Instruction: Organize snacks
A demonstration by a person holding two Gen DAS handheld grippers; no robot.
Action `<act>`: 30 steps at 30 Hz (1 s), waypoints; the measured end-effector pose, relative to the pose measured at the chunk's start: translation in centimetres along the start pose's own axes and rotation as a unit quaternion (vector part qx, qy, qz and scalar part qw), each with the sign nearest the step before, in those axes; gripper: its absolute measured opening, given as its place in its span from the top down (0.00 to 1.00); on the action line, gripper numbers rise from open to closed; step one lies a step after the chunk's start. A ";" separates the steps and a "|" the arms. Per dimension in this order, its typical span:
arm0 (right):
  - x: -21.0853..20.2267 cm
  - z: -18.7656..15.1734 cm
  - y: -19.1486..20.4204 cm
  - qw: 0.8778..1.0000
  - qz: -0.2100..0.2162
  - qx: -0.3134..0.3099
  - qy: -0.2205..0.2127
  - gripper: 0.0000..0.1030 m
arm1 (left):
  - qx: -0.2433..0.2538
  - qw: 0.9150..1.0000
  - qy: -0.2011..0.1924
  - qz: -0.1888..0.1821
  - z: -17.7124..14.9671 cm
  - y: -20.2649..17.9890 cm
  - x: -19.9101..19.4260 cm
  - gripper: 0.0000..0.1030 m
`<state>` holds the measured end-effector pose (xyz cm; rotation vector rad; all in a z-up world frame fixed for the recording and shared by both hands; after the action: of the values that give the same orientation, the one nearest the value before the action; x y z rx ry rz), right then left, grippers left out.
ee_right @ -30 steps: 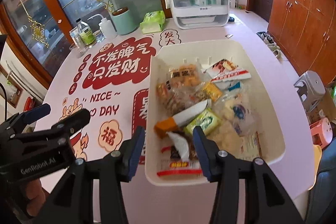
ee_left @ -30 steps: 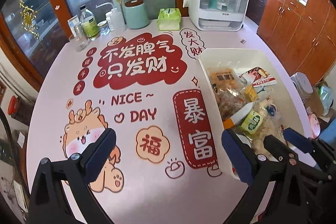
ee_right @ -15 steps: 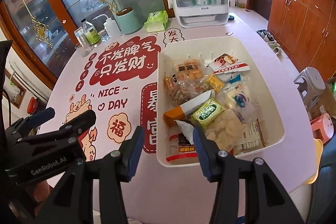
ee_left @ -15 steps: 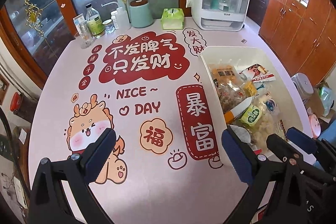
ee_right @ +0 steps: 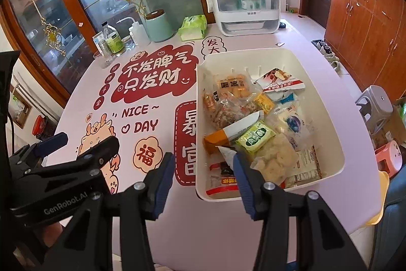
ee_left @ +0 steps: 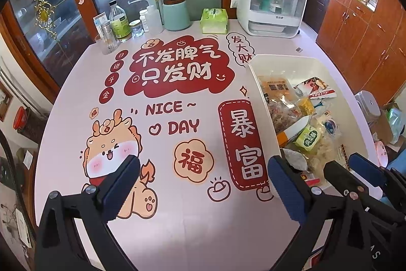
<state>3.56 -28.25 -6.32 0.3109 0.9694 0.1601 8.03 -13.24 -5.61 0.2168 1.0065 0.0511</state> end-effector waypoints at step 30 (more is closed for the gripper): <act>0.9 -0.5 0.5 1.000 0.002 0.012 0.009 0.53 | 0.000 1.000 0.017 -0.010 -0.9 0.8 1.2 0.03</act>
<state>3.60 -27.46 -7.10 0.3346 0.9899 0.1551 7.96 -12.17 -6.97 0.2062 1.0433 0.0369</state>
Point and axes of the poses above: each gripper's, at about its wrist camera, not at the fingertips, and x roughly the way its jaws point, y to its left, z to its top, the point moved 6 cm from there along x, roughly the way its jaws point, and after that the axes turned 11 degrees about z, right-handed, at the moved point
